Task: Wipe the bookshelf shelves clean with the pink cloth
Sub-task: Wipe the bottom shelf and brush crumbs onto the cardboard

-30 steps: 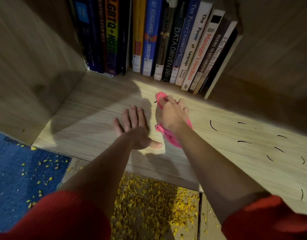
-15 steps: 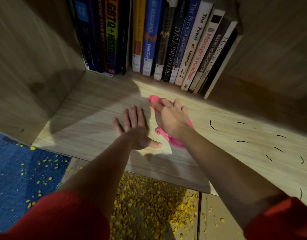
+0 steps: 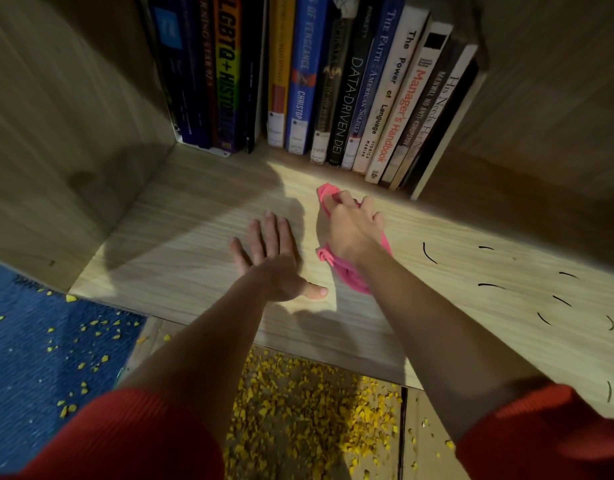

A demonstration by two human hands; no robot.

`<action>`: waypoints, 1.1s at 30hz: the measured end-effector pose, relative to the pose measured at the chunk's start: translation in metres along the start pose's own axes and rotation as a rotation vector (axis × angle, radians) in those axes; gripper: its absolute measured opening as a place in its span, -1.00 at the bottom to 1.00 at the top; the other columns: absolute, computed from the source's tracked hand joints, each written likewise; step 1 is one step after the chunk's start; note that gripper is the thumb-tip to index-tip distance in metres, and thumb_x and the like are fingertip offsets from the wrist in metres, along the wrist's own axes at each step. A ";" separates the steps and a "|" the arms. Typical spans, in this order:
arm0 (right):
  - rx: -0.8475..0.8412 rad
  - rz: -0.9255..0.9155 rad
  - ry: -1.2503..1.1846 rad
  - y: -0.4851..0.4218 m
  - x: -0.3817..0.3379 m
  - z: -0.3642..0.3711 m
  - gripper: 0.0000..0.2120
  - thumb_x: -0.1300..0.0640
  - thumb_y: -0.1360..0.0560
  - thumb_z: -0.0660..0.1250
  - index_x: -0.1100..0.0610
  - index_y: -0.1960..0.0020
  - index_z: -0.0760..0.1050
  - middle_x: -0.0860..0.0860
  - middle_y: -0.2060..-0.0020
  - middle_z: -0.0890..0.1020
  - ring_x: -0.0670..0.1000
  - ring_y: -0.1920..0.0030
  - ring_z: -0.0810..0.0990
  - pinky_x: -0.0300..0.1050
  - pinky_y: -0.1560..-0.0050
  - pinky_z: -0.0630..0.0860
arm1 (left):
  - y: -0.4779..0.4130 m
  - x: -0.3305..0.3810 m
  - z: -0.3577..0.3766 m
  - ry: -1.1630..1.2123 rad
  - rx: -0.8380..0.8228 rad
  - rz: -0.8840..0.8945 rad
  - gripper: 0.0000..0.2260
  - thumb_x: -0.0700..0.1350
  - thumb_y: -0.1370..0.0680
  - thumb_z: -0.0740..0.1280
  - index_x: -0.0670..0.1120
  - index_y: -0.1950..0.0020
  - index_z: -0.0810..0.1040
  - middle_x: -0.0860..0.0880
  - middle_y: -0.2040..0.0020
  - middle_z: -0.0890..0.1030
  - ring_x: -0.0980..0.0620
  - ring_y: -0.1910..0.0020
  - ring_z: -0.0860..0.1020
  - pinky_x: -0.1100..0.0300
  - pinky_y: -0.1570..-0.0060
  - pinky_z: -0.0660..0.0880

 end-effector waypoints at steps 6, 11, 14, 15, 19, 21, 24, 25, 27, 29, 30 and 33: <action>-0.058 -0.198 0.128 0.024 0.007 0.018 -0.16 -0.07 -0.34 0.46 -0.07 -0.50 0.09 -0.07 -0.38 0.24 0.14 -0.24 0.24 0.06 -0.18 0.26 | -0.002 -0.001 0.001 0.030 -0.004 0.018 0.14 0.33 -0.36 0.35 -0.12 -0.45 -0.47 -0.11 -0.42 -0.53 -0.17 -0.40 -0.49 -0.22 -0.33 -0.40; -0.002 -0.089 0.032 0.021 0.000 0.012 -0.33 0.02 -0.41 0.43 0.00 -0.43 0.21 -0.01 -0.32 0.31 0.16 -0.23 0.27 0.10 -0.19 0.26 | -0.002 0.000 0.003 0.022 0.015 0.021 0.14 0.34 -0.36 0.34 -0.14 -0.46 -0.46 -0.13 -0.43 -0.51 -0.18 -0.41 -0.47 -0.24 -0.33 -0.38; -0.058 -0.106 0.040 0.049 0.009 0.025 -0.23 -0.17 -0.39 0.39 -0.07 -0.48 0.11 -0.04 -0.38 0.25 0.18 -0.26 0.24 0.12 -0.23 0.26 | -0.002 0.000 0.002 0.051 0.049 0.055 0.15 0.29 -0.35 0.39 -0.14 -0.47 -0.43 -0.14 -0.44 -0.49 -0.18 -0.41 -0.46 -0.24 -0.32 -0.39; -0.062 -0.090 0.056 0.061 0.014 0.028 -0.22 -0.24 -0.39 0.36 -0.08 -0.48 0.08 -0.05 -0.39 0.23 0.19 -0.28 0.22 0.14 -0.24 0.26 | 0.001 0.000 -0.001 0.077 0.063 0.073 0.15 0.23 -0.35 0.43 -0.15 -0.48 -0.41 -0.14 -0.45 -0.47 -0.18 -0.42 -0.45 -0.23 -0.32 -0.39; -0.113 -0.018 0.025 0.098 0.022 0.033 -0.18 -0.18 -0.39 0.39 -0.09 -0.50 0.04 -0.05 -0.44 0.16 0.20 -0.34 0.18 0.14 -0.29 0.22 | 0.027 -0.015 -0.007 0.283 0.195 0.196 0.01 -0.09 -0.35 0.48 -0.10 -0.54 -0.18 -0.13 -0.53 -0.28 -0.11 -0.50 -0.28 0.00 -0.44 -0.23; -0.125 -0.029 0.016 0.113 0.022 0.033 -0.17 -0.17 -0.39 0.40 -0.09 -0.50 0.03 -0.05 -0.44 0.16 0.20 -0.33 0.18 0.14 -0.28 0.24 | 0.049 -0.022 0.001 0.344 0.230 0.242 -0.05 -0.04 -0.26 0.41 -0.04 -0.55 -0.03 -0.12 -0.54 -0.22 -0.09 -0.52 -0.18 0.09 -0.47 -0.07; -0.131 -0.099 0.064 0.144 0.029 0.041 -0.24 -0.06 -0.45 0.37 -0.11 -0.51 0.00 -0.04 -0.44 0.16 0.17 -0.29 0.22 0.12 -0.25 0.26 | 0.070 -0.017 0.018 0.327 0.225 0.288 -0.12 -0.02 -0.23 0.29 -0.05 -0.53 0.07 -0.11 -0.54 -0.18 -0.11 -0.51 -0.15 0.06 -0.46 0.01; -0.124 -0.119 0.098 0.152 0.035 0.042 -0.25 -0.02 -0.47 0.36 -0.11 -0.50 0.00 -0.05 -0.43 0.17 0.16 -0.28 0.23 0.12 -0.24 0.26 | 0.073 -0.012 0.022 0.306 0.217 0.293 -0.13 0.00 -0.24 0.28 -0.09 -0.53 0.06 -0.12 -0.54 -0.16 -0.11 -0.51 -0.16 0.04 -0.46 0.00; -0.113 -0.114 0.156 0.157 0.050 0.038 -0.23 0.00 -0.45 0.39 -0.09 -0.49 0.01 -0.05 -0.41 0.19 0.15 -0.27 0.23 0.12 -0.23 0.26 | 0.074 -0.003 0.030 0.212 0.180 0.267 -0.17 -0.01 -0.39 0.35 -0.12 -0.54 -0.01 -0.12 -0.54 -0.15 -0.11 -0.51 -0.17 0.01 -0.44 -0.05; -0.107 -0.021 0.124 0.157 0.059 0.033 -0.26 0.00 -0.44 0.39 -0.07 -0.48 0.05 -0.04 -0.40 0.20 0.16 -0.29 0.23 0.13 -0.25 0.25 | 0.075 0.005 0.038 0.100 0.170 0.240 -0.25 -0.06 -0.50 0.33 -0.10 -0.55 -0.05 -0.11 -0.54 -0.16 -0.11 -0.51 -0.15 -0.01 -0.44 -0.06; -0.100 0.019 0.094 0.159 0.056 0.033 -0.27 0.01 -0.45 0.39 -0.06 -0.48 0.07 -0.03 -0.40 0.20 0.17 -0.29 0.23 0.14 -0.25 0.25 | 0.076 0.007 0.042 0.079 0.161 0.226 -0.28 -0.05 -0.52 0.31 -0.10 -0.55 -0.05 -0.11 -0.54 -0.16 -0.10 -0.51 -0.15 -0.01 -0.43 -0.06; -0.086 -0.012 0.074 0.177 0.042 0.047 -0.29 0.06 -0.46 0.36 -0.05 -0.48 0.06 -0.03 -0.41 0.19 0.19 -0.29 0.22 0.14 -0.24 0.27 | 0.078 0.009 0.056 0.026 0.139 0.205 -0.32 -0.01 -0.55 0.26 -0.09 -0.54 -0.05 -0.08 -0.54 -0.13 -0.09 -0.51 -0.13 -0.01 -0.43 -0.07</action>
Point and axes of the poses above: each hand's wrist, its own y-axis away from the middle knuckle, its own z-axis out of the palm, x = y × z, the point moved 5 cm from there along -y, towards the middle knuckle
